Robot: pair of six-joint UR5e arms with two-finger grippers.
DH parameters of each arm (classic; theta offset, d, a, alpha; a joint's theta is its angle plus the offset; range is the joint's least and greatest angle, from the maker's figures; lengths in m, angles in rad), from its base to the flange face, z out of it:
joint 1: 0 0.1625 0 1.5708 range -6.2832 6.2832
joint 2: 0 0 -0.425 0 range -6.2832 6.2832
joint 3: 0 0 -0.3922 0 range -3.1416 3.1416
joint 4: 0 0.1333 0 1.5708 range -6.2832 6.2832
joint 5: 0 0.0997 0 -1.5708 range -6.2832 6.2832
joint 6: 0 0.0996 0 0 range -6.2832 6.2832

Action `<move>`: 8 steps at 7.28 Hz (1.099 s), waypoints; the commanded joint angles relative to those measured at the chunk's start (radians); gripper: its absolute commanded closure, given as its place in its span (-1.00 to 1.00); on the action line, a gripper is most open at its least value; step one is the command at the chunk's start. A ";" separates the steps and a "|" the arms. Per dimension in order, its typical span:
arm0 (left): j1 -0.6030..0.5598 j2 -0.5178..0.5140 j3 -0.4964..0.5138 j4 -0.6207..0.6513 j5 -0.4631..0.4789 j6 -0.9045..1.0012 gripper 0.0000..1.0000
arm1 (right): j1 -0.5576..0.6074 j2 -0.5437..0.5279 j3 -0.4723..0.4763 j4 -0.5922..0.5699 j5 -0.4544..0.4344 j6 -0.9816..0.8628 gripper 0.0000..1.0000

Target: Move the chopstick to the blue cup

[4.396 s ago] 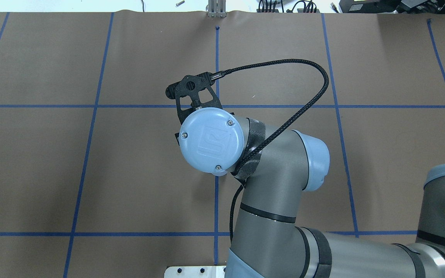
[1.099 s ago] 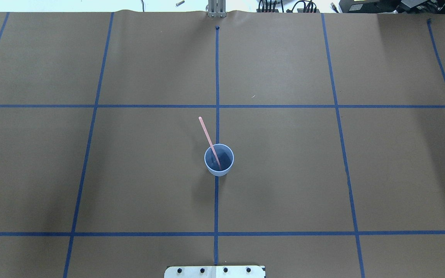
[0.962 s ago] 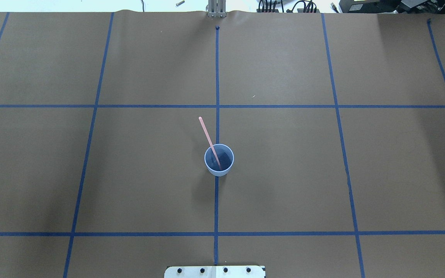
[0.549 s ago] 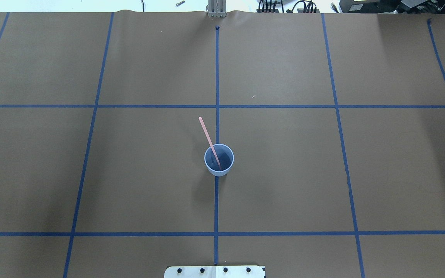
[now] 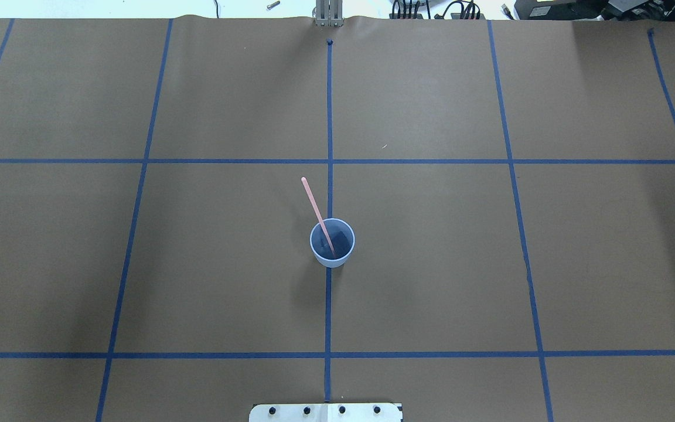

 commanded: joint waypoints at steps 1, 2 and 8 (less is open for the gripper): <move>0.000 0.000 -0.008 0.000 0.000 0.000 -0.98 | 0.002 -0.008 0.007 0.003 0.041 -0.007 -1.00; 0.000 0.000 -0.008 0.000 0.000 0.000 -0.98 | 0.002 -0.005 0.007 0.003 0.039 -0.011 -1.00; -0.002 0.000 -0.010 0.000 -0.005 0.000 -0.98 | 0.002 -0.023 -0.027 0.003 0.036 -0.016 -1.00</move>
